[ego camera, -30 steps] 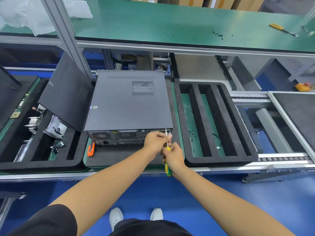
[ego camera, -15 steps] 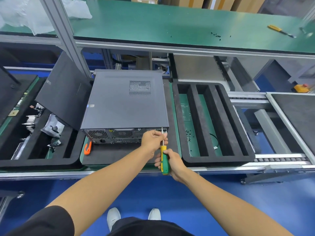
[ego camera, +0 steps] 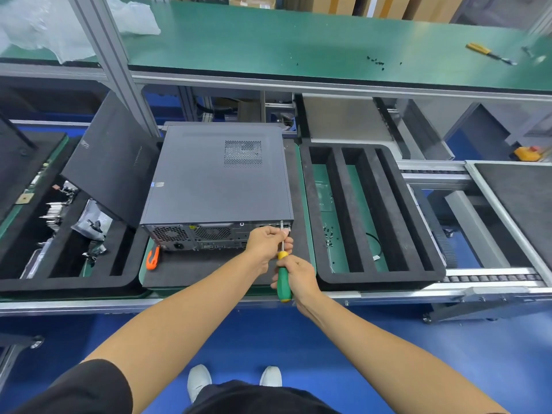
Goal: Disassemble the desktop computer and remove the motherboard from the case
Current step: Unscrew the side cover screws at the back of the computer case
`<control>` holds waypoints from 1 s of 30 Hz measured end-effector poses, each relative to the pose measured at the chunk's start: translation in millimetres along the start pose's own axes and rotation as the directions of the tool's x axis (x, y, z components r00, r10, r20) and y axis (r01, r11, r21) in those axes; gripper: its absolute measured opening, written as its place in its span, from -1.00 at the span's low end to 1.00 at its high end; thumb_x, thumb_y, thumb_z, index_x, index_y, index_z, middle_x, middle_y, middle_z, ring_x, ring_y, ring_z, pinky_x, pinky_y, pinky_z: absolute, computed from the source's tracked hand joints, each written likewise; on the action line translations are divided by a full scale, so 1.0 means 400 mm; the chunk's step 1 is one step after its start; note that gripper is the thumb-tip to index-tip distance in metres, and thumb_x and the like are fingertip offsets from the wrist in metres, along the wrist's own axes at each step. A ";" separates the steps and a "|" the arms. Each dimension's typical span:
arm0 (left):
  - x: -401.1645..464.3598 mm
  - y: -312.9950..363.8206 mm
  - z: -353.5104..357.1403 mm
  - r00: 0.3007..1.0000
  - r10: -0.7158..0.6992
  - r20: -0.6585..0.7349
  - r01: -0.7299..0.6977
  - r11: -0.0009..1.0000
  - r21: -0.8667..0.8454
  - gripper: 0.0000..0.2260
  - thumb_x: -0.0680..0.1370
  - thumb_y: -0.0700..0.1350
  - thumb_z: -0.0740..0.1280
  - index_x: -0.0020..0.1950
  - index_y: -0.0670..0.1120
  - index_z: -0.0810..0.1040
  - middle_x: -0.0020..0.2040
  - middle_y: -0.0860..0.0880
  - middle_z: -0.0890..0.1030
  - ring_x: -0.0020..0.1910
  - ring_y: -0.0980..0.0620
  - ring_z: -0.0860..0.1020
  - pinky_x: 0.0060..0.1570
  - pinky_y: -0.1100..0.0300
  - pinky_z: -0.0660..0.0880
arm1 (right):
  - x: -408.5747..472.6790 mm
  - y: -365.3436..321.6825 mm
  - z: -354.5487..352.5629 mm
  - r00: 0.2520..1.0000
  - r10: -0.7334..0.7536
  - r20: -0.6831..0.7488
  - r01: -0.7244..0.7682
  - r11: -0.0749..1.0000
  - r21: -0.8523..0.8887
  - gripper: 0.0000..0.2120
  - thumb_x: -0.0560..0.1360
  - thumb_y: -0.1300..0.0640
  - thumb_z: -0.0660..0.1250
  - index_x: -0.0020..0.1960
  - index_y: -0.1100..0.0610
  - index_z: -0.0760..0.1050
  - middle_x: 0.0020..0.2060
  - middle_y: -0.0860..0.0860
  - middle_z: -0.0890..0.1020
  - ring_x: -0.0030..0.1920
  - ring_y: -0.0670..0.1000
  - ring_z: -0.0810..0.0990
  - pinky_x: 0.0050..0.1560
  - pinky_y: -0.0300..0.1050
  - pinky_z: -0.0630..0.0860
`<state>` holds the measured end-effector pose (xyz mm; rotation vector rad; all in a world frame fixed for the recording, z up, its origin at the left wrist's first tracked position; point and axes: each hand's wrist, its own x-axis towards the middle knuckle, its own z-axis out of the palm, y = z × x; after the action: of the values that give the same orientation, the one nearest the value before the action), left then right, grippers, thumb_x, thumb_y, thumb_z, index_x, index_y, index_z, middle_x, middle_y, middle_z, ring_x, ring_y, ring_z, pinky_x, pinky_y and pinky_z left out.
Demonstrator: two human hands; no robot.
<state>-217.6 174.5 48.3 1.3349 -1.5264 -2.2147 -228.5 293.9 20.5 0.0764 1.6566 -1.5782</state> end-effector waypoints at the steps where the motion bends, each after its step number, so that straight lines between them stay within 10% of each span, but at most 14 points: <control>1: 0.001 0.000 0.001 1.000 -0.005 0.002 0.005 1.000 -0.014 -0.89 0.61 -0.22 0.38 0.08 -0.26 0.60 -0.22 -0.13 0.72 -0.32 0.02 0.67 -0.15 0.06 0.69 | 0.001 -0.001 0.005 1.000 -0.019 -0.017 0.019 1.000 -0.020 -0.83 0.56 0.19 0.33 -0.18 0.21 0.58 -0.36 0.20 0.59 -0.41 0.07 0.59 -0.34 -0.06 0.60; 7: -0.005 0.001 0.014 0.999 -0.020 0.026 0.022 0.998 -0.063 -0.85 0.66 -0.17 0.32 -0.01 -0.22 0.64 -0.20 -0.11 0.72 -0.31 0.04 0.66 -0.05 0.02 0.68 | -0.001 0.002 0.016 0.991 -0.084 -0.108 0.064 0.982 -0.175 -0.81 0.60 0.09 0.33 -0.09 0.21 0.53 -0.27 0.11 0.55 -0.26 0.07 0.49 -0.19 0.00 0.49; 15: -0.017 0.021 0.021 0.997 -0.067 0.041 0.067 0.998 -0.006 -0.78 0.71 -0.13 0.20 0.07 -0.11 0.64 -0.13 -0.07 0.74 -0.24 0.04 0.71 -0.37 0.17 0.63 | -0.007 -0.022 0.000 0.985 0.150 0.081 -0.156 0.985 0.072 -0.67 0.64 0.04 0.12 -0.06 0.20 0.57 -0.33 0.11 0.65 -0.41 0.07 0.60 -0.35 -0.13 0.51; 19: -0.005 0.018 0.016 0.994 -0.053 0.098 0.055 0.998 -0.013 -0.78 0.72 -0.18 0.16 0.15 -0.17 0.60 -0.01 -0.16 0.71 -0.06 -0.07 0.70 0.01 0.01 0.66 | 0.010 -0.014 -0.005 0.992 0.120 0.044 -0.124 0.989 0.080 -0.76 0.60 0.11 0.20 0.00 0.20 0.60 -0.31 0.09 0.65 -0.38 0.02 0.60 -0.25 -0.08 0.55; 30: 0.017 0.007 0.005 0.997 0.071 -0.017 -0.070 0.996 0.057 -0.90 0.50 -0.23 0.52 -0.01 -0.12 0.70 -0.15 -0.06 0.71 -0.25 0.06 0.61 -0.24 0.23 0.61 | 0.021 -0.015 -0.002 0.998 -0.049 -0.050 0.041 0.988 -0.147 -0.80 0.55 0.15 0.36 -0.21 0.11 0.40 -0.44 -0.09 0.55 -0.38 -0.06 0.47 -0.31 -0.16 0.44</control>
<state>-224.3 170.8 46.8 1.2927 -1.6141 -2.1263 -237.9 289.4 20.2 0.0047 1.8227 -1.4946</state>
